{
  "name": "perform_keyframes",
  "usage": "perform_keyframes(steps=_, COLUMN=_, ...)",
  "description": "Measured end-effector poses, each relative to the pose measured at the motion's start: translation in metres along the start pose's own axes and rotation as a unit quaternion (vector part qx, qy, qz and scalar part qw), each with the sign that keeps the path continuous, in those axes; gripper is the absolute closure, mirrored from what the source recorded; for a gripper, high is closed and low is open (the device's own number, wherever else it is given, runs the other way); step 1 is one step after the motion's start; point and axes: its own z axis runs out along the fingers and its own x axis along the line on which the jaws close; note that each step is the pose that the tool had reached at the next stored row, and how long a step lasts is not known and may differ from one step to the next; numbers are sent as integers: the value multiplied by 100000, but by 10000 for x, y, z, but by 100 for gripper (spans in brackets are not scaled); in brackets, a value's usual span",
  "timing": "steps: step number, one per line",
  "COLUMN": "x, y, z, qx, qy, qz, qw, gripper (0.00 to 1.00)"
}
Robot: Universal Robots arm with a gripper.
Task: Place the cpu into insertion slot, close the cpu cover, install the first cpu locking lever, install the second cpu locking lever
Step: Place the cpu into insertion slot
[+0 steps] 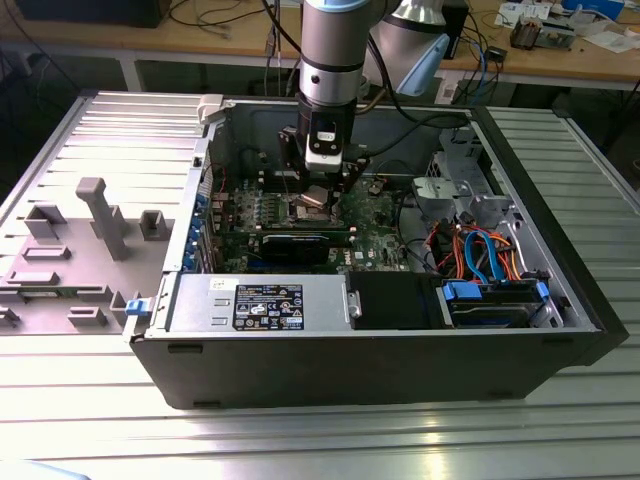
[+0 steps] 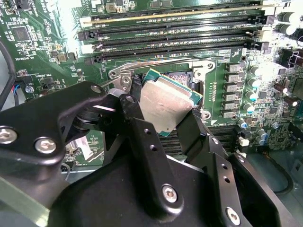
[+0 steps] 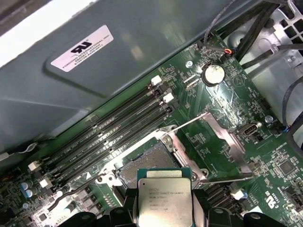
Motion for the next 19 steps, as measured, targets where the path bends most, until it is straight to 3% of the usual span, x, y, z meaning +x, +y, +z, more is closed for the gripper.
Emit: perform_keyframes(steps=19, x=0, y=0, z=0, qx=-6, qy=21, qz=1207, qw=99993, gripper=45)
